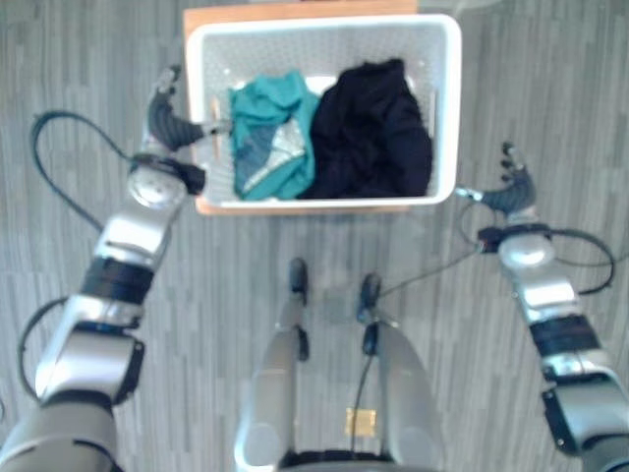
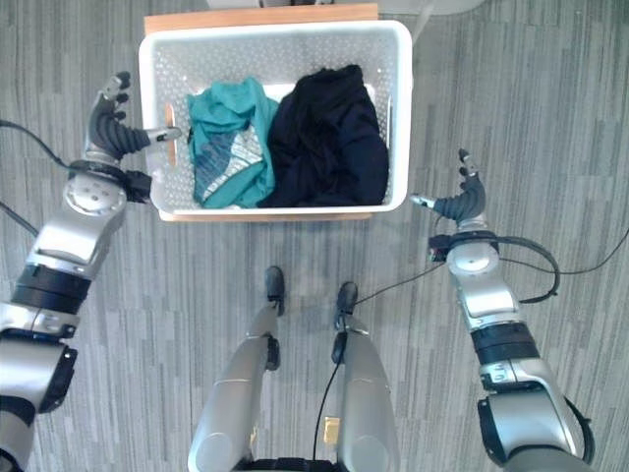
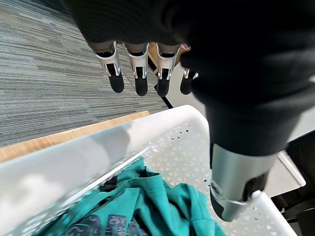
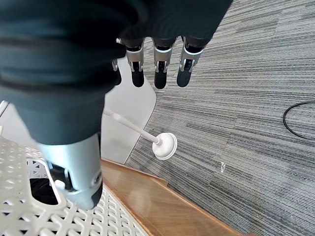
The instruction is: Grab the laundry basket,head to the washer,open it,put in the laundry and shut it.
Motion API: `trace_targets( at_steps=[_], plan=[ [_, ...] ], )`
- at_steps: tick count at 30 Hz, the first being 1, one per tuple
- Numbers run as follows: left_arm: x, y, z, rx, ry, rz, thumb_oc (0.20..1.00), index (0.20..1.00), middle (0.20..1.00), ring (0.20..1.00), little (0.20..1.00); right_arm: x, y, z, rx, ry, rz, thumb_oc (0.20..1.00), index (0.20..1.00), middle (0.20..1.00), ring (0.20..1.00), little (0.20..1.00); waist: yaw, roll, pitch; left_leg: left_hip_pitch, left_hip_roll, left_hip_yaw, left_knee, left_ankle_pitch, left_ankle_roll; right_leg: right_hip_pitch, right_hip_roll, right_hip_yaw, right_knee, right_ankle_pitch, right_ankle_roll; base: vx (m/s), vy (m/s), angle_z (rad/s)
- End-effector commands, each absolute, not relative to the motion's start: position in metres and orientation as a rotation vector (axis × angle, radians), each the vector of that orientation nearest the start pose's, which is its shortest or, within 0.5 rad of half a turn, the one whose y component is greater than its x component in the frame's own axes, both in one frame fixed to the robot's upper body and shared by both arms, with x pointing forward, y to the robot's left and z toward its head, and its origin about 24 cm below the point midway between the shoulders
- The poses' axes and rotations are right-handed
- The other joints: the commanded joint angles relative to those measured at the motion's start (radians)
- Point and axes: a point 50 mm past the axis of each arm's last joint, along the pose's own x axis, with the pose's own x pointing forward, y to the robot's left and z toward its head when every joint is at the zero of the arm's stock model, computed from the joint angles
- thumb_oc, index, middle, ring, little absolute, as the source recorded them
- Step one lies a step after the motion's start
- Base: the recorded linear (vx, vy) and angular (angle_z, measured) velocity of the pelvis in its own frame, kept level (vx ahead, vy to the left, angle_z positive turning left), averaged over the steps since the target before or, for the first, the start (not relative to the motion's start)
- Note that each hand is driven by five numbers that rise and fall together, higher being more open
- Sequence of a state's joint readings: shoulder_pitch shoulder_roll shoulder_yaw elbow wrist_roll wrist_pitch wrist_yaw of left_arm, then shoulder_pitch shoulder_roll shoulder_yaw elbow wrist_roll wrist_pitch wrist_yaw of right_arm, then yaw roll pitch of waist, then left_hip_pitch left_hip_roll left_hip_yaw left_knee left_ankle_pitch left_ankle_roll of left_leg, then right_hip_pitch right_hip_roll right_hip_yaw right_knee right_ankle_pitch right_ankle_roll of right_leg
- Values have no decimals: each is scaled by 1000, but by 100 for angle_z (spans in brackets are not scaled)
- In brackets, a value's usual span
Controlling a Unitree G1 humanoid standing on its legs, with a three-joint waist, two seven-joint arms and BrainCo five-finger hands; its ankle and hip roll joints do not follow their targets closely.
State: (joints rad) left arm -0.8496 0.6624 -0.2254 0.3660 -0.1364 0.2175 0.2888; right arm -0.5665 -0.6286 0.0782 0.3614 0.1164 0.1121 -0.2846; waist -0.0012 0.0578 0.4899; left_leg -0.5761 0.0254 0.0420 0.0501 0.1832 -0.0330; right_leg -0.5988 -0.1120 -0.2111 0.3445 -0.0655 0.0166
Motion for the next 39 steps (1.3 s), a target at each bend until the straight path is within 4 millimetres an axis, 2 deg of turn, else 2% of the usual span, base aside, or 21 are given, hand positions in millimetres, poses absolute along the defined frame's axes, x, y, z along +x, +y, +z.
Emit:
trace_targets(
  at_steps=[1, 12, 20, 28, 39],
  plan=[
    [374, 230, 232, 585, -287, 334, 1000, 1000, 1000, 1000, 1000, 333, -266, 169, -462, -259, -373, 1000, 1000, 1000, 1000, 1000, 3, -30, -80, -32, 67, 2, 98, -117, -40, 44, -74, 11, -202, 106, 90, 0, 0, 0],
    [378, 223, 220, 663, -249, 339, 1000, 1000, 1000, 1000, 1000, 332, -264, 170, -448, -273, -371, 1000, 1000, 1000, 1000, 1000, -1, -33, -70, -39, 67, 2, 99, -120, -38, 31, -71, 14, -195, 106, 90, 0, 0, 0],
    [390, 208, 218, 693, -216, 334, 1000, 1000, 1000, 1000, 1000, 335, -257, 176, -460, -298, -359, 1000, 1000, 1000, 1000, 1000, -15, -42, -62, -43, 71, 3, 101, -118, -36, 20, -68, 21, -191, 108, 92, 0, 0, 0],
    [390, 213, 215, 689, -199, 336, 1000, 1000, 1000, 1000, 1000, 335, -255, 179, -467, -311, -340, 1000, 1000, 1000, 1000, 1000, -15, -43, -52, -42, 73, 5, 106, -121, -29, 11, -68, 27, -182, 109, 94, -8, 1, -6],
    [390, 225, 222, 665, -211, 422, 1000, 1000, 1000, 1000, 1000, 334, -248, 173, -483, -301, -301, 1000, 1000, 1000, 1000, 1000, -18, -41, -68, -42, 74, 3, 114, -128, -32, 11, -63, 29, -180, 106, 88, 0, -1, 0]
  ],
)
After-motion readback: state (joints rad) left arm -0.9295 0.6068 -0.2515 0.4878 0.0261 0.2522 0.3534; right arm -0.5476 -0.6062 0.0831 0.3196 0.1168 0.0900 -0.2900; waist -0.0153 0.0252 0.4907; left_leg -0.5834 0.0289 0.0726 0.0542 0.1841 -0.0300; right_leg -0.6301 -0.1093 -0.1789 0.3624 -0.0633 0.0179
